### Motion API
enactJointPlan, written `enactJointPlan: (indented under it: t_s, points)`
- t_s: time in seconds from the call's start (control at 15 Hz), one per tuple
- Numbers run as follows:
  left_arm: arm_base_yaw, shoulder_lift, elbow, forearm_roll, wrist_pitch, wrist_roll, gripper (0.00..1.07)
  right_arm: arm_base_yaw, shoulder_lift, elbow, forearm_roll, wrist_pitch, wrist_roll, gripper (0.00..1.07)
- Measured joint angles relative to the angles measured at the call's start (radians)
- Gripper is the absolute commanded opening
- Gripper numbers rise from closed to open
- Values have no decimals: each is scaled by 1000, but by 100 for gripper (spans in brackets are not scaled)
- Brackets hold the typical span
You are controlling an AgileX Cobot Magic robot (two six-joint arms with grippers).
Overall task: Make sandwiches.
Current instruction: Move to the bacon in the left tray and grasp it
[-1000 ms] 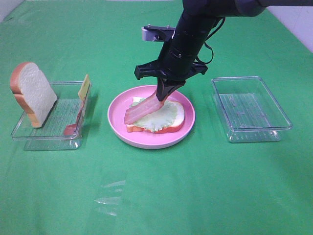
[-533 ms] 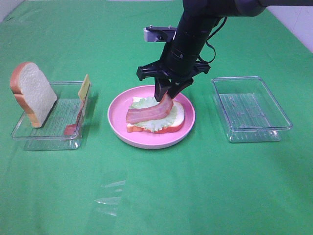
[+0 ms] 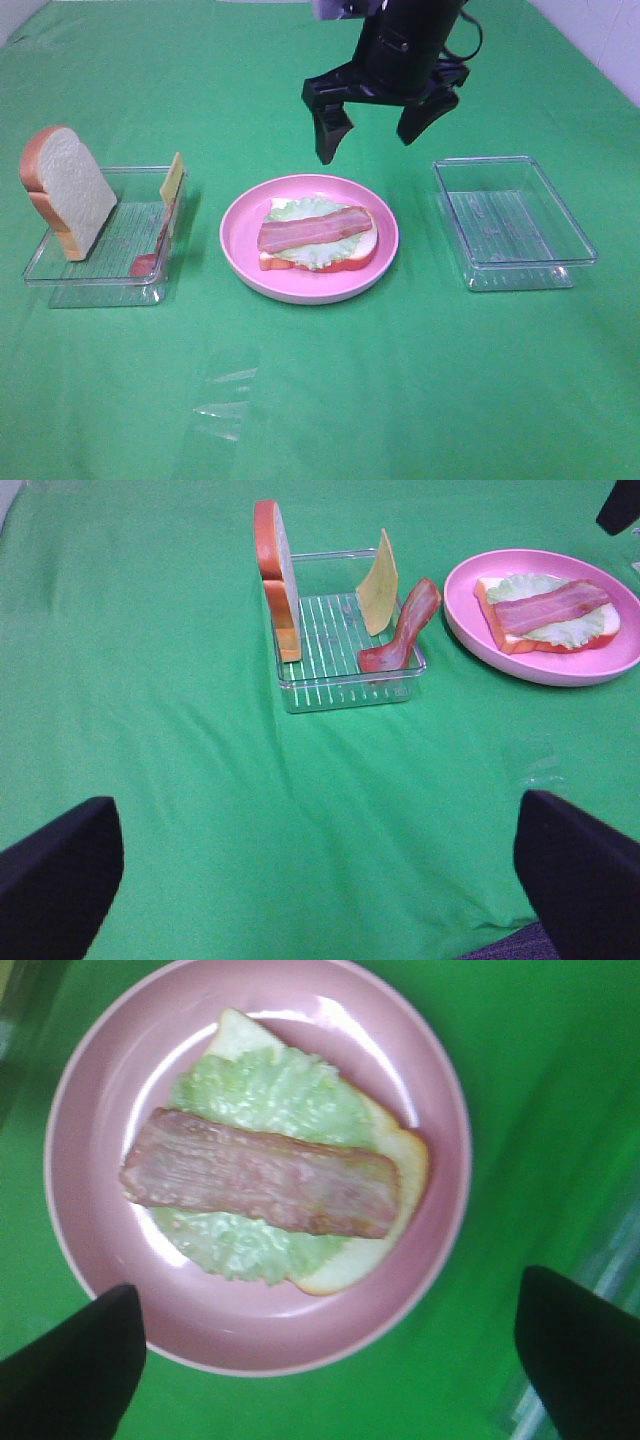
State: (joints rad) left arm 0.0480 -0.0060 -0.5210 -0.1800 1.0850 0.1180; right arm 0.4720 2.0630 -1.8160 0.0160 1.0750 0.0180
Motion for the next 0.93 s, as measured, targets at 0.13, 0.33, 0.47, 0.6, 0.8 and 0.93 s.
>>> enactJointPlan:
  t_s: [0.13,0.33,0.47,0.6,0.8,0.93]
  points:
    - [0,0,0,0,0,0,98,-18,-53,-1,-93,55,39,96]
    - [0,0,0,0,0,0,98,-132,-104,-1,-75,129,52,96]
    - [0,0,0,0,0,0,98,-255,-121,-1,-68,133,52,96]
    - [0,0,0,0,0,0,98,-395,-154,-1,-67,135,51,96]
    - [0,0,0,0,0,0,98,-445,-195,0,-66,135,39,96]
    - [0,0,0,0,0,0,98,-452,-231,40,-63,135,30,96]
